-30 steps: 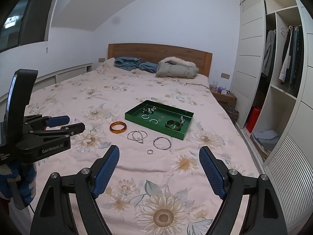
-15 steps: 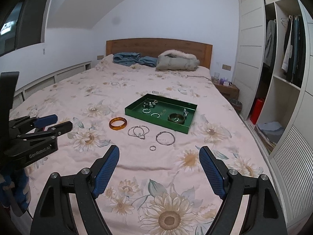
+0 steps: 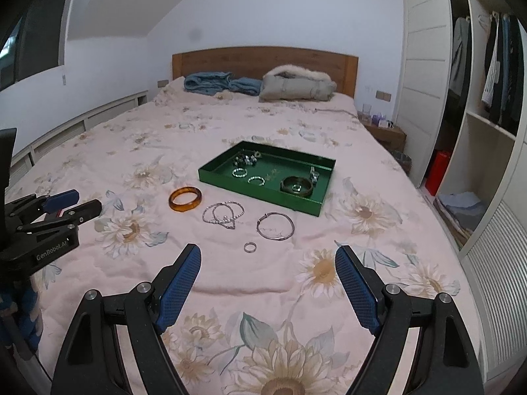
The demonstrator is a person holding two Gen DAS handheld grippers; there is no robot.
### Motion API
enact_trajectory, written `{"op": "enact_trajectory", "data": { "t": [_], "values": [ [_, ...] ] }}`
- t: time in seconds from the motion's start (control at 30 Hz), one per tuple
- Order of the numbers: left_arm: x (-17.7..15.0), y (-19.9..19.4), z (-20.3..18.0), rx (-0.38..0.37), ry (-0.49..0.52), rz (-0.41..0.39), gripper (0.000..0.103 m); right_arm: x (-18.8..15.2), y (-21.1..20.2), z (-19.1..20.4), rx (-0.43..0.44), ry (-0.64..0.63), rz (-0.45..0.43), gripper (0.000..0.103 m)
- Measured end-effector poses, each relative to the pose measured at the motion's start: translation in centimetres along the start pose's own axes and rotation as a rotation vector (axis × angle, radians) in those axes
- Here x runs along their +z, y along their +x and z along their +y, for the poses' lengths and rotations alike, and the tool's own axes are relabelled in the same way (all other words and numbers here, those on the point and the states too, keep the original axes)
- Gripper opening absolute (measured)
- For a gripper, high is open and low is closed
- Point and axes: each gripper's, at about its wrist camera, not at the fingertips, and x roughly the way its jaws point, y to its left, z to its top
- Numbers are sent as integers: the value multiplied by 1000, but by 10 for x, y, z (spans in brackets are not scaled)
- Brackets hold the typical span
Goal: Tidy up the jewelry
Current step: 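Grasp the silver chain necklace with the left gripper while the right grasps the engraved silver bangle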
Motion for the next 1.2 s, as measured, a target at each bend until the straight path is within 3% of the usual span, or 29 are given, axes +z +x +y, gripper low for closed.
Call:
{"op": "enact_trajectory", "data": {
  "t": [0.27, 0.47, 0.57, 0.7, 0.97, 1.2],
  "values": [
    [-8, 73, 21, -106, -24, 106, 46, -6, 76, -23, 55, 70, 110, 69],
    [-4, 125, -6, -269, 13, 193, 45, -3, 136, -35, 84, 83, 168, 54],
    [6, 157, -23, -323, 14, 236, 45, 3, 161, -43, 97, 91, 185, 52],
    [22, 195, -40, -349, -6, 274, 45, 12, 197, -52, 124, 95, 215, 45],
    [34, 253, -67, -309, 46, 326, 45, 17, 262, -58, 168, 39, 308, 35],
    [32, 272, -81, -289, 105, 344, 42, 17, 292, -47, 194, -82, 366, 35]
  ]
}}
